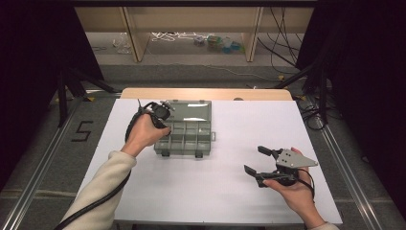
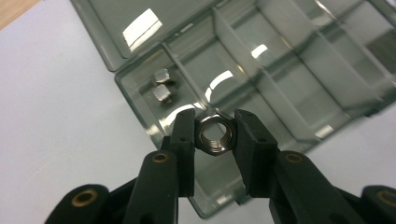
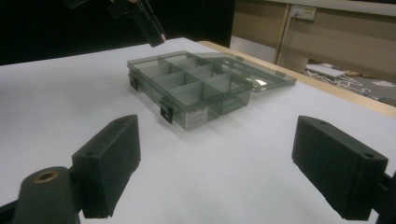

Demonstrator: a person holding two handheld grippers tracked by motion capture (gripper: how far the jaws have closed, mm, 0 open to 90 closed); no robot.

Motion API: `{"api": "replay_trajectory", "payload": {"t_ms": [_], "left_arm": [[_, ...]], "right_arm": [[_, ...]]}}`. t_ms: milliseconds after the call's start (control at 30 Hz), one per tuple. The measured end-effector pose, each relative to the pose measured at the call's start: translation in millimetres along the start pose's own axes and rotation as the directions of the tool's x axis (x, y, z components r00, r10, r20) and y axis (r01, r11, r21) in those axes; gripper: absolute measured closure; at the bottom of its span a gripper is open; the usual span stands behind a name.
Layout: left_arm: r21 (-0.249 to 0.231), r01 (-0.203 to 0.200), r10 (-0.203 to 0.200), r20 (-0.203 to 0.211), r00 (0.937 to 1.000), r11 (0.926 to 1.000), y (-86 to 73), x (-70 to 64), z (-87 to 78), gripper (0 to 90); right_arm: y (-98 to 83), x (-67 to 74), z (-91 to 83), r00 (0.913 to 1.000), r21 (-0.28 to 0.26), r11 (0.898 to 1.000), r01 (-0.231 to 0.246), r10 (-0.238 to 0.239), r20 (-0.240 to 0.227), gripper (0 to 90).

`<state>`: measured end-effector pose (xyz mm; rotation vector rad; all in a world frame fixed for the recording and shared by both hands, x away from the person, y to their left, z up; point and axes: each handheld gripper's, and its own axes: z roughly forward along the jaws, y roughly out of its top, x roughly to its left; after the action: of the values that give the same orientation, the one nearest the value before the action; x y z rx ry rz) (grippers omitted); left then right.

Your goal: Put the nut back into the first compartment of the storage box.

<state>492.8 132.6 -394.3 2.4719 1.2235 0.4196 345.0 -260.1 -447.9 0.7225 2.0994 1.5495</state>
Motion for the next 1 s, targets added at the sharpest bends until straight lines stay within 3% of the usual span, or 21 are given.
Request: {"api": "replay_trajectory", "payload": {"t_ms": [200, 300, 600, 633, 667, 767, 933, 1000], "left_arm": [[-0.011, 0.059, -0.059, -0.036, 0.9976, 0.9982, 4.6, 14.5, 18.0, 70.1], [0.002, 0.063, -0.063, -0.051, 0.9967, 0.9980, 6.5, 17.5, 23.4, 70.1], [0.008, 0.075, -0.075, -0.045, 0.9962, 0.9971, 8.0, 14.8, 33.7, 70.1], [0.011, 0.080, -0.079, -0.043, 0.9959, 0.9967, 8.3, 14.9, 34.7, 70.1], [0.012, 0.081, -0.081, -0.041, 0.9959, 0.9966, 8.3, 15.6, 36.1, 70.0], [0.015, 0.086, -0.085, -0.043, 0.9954, 0.9962, 7.8, 17.2, 39.5, 70.1], [0.010, 0.091, -0.091, -0.031, 0.9954, 0.9958, 6.9, 18.6, 42.8, 69.9], [0.008, 0.093, -0.093, -0.030, 0.9952, 0.9956, 6.4, 18.8, 43.3, 69.8]], "right_arm": [[-0.3, -0.3, 0.0, 1.0000, -0.001, 1.000, -0.002, 0.002, 0.000, 16.3], [-0.3, -0.3, 0.1, 1.0000, -0.001, 1.000, -0.002, 0.002, 0.000, 16.3], [-0.4, -0.2, -0.1, 1.0000, -0.001, 1.000, -0.001, 0.001, 0.000, 16.3], [-0.2, 1.0, -0.7, 0.9998, 0.013, 1.000, -0.017, 0.017, -0.010, 16.3], [-0.1, -0.1, -0.2, 1.0000, 0.001, 1.000, 0.002, -0.002, -0.003, 16.3], [-0.3, -0.3, 0.6, 0.9999, -0.017, 1.000, -0.001, 0.000, -0.012, 16.3], [-0.3, 1.3, -0.9, 0.9997, 0.017, 1.000, -0.022, 0.022, -0.012, 16.3], [-0.4, -0.3, 0.7, 0.9999, -0.016, 1.000, 0.001, -0.001, -0.011, 16.2]]}}
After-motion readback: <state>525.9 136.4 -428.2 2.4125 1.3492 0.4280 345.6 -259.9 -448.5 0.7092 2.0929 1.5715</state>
